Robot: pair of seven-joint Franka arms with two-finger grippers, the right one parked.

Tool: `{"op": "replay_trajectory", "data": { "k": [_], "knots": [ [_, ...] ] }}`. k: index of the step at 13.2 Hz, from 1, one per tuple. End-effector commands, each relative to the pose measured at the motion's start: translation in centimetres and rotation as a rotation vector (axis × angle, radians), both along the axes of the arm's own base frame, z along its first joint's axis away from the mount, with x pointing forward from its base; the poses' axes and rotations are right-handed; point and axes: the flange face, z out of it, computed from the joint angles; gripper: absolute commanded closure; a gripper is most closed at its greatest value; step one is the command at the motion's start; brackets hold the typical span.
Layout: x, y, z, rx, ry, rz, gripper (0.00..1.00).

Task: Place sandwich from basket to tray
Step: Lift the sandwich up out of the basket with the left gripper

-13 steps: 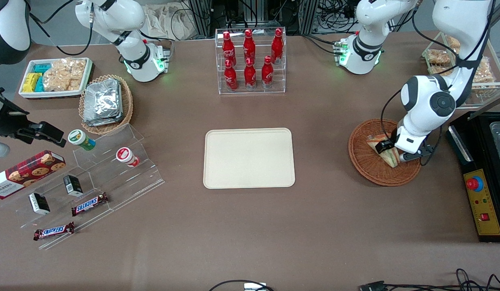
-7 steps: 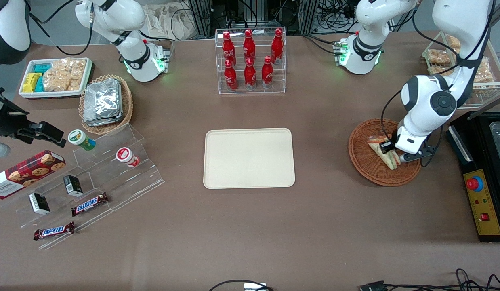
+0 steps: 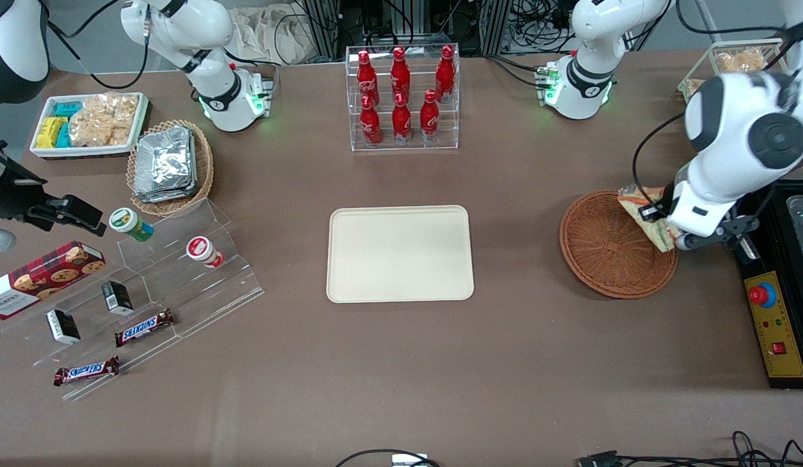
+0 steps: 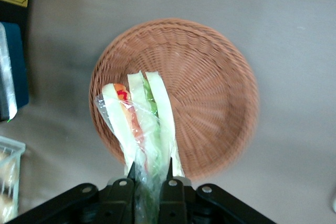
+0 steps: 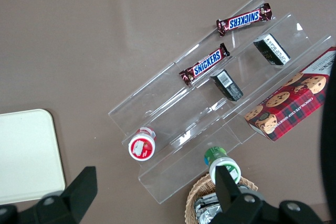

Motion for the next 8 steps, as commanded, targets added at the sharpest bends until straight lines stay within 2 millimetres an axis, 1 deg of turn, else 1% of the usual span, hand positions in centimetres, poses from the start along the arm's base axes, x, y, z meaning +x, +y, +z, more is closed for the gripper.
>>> {"op": "replay_trajectory", "data": {
  "k": [1, 2, 3, 5, 6, 8],
  "knots": [
    [1.9, -2.6, 8.1, -0.058, 0.018, -0.043, 0.83],
    [1.9, -4.4, 10.1, -0.062, 0.004, -0.079, 0.83],
    [1.9, -6.3, 11.1, -0.067, -0.010, -0.106, 0.83],
    [0.8, -11.1, 12.2, -0.074, -0.017, -0.200, 0.82],
    [0.1, -14.8, 12.2, -0.088, -0.012, -0.273, 0.77],
    [-1.2, -22.1, 10.6, -0.143, 0.020, -0.419, 0.77]
  ]
}}
